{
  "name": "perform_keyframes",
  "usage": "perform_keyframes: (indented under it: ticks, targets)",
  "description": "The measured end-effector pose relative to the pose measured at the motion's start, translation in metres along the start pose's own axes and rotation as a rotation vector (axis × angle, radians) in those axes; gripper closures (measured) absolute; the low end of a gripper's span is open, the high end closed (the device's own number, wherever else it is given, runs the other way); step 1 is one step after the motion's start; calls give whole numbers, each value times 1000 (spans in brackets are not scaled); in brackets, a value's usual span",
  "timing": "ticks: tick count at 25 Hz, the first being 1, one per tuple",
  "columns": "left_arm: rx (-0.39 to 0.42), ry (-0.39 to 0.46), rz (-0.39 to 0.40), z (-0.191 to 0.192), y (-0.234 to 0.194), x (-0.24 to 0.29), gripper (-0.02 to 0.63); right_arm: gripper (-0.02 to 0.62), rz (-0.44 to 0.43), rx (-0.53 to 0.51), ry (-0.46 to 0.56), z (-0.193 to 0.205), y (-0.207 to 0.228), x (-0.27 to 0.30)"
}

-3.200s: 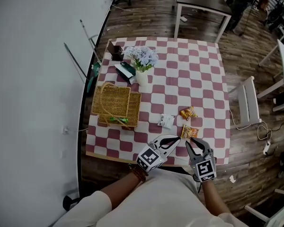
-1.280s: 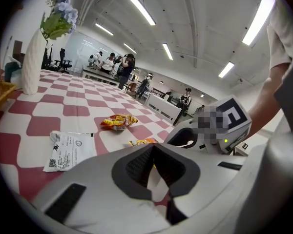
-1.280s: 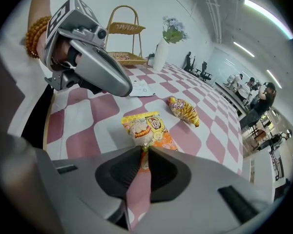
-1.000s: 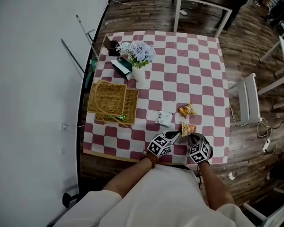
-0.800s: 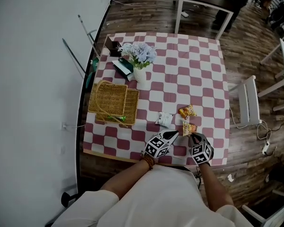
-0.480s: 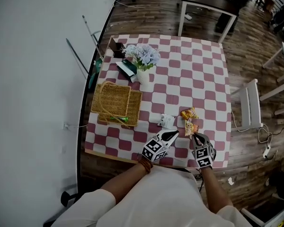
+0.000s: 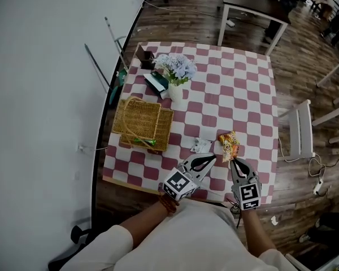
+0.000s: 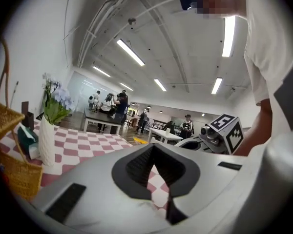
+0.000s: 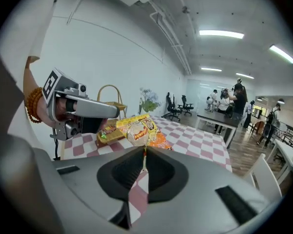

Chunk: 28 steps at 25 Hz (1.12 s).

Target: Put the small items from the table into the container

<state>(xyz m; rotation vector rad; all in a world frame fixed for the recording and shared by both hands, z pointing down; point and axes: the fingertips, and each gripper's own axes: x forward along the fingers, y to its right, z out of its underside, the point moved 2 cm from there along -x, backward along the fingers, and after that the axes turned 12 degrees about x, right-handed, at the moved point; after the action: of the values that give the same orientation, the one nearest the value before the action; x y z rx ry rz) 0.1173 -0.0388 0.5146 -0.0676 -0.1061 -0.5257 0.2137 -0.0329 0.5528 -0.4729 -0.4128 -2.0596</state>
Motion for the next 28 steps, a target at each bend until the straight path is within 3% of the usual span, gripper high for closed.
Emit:
perform_keyframes:
  ticks: [6,12,15,28]
  targets:
    - [58,65,-29,-51,-5,-17,600,565,-34,26,115,-48,-15,-20]
    - [40,106,-69,-95,-4,-36,600,566,-56,22,210,-99,-28,-42]
    - [94,103,-78,-112,1,-41,600,566,-66,26,237,-115,-31,-49]
    - [130,138,-69,-162,11,-60,600,568,-105,16,355,-169,-55,-84]
